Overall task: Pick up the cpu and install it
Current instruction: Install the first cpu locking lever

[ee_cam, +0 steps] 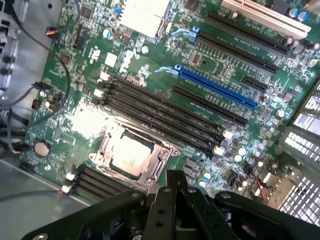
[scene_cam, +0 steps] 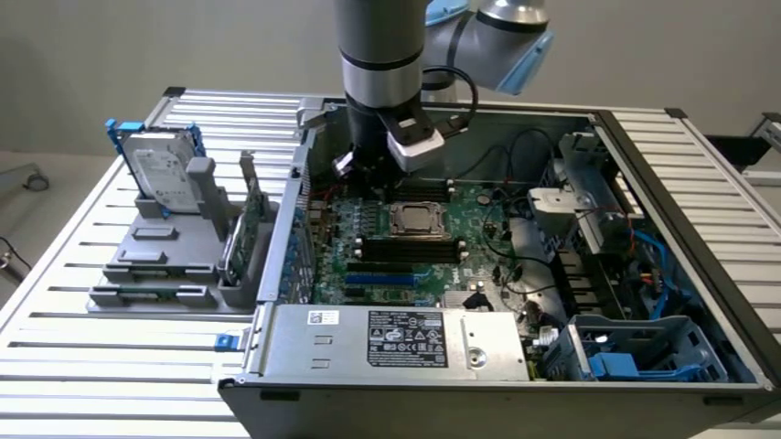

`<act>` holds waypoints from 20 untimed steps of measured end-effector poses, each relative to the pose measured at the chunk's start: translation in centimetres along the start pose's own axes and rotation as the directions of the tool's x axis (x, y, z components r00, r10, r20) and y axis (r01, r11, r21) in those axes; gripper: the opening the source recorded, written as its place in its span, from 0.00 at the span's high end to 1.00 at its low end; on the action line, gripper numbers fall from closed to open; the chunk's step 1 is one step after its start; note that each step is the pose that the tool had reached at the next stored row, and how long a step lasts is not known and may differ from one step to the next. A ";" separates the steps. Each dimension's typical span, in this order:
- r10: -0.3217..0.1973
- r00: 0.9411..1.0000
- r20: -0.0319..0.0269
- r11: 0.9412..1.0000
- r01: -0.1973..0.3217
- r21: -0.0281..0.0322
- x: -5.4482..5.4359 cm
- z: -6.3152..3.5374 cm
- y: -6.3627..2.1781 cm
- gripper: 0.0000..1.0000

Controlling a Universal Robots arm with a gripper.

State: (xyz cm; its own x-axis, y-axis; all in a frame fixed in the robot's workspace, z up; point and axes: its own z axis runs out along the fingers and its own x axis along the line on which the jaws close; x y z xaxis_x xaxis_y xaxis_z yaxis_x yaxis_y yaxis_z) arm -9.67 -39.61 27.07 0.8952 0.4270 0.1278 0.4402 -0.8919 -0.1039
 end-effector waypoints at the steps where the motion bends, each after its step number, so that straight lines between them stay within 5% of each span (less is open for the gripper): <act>1: -0.016 1.000 0.002 1.000 0.016 0.002 0.0 -0.03 0.00 0.89; 6: -0.101 0.995 0.010 0.995 0.101 0.013 0.0 -0.17 -0.02 0.89; 10: -0.171 0.985 0.016 0.985 0.171 0.023 0.0 -0.25 -0.03 0.89; 13: -0.219 0.975 0.020 0.975 0.219 0.030 0.0 -0.27 -0.03 0.89; 20: -0.332 0.943 0.021 0.943 0.331 0.043 0.0 -0.26 -0.04 0.89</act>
State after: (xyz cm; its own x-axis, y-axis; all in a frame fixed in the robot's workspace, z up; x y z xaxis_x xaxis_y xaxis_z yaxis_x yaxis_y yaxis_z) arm -9.67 -39.59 27.33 0.6995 0.7020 0.1340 0.7143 -0.6930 -0.0976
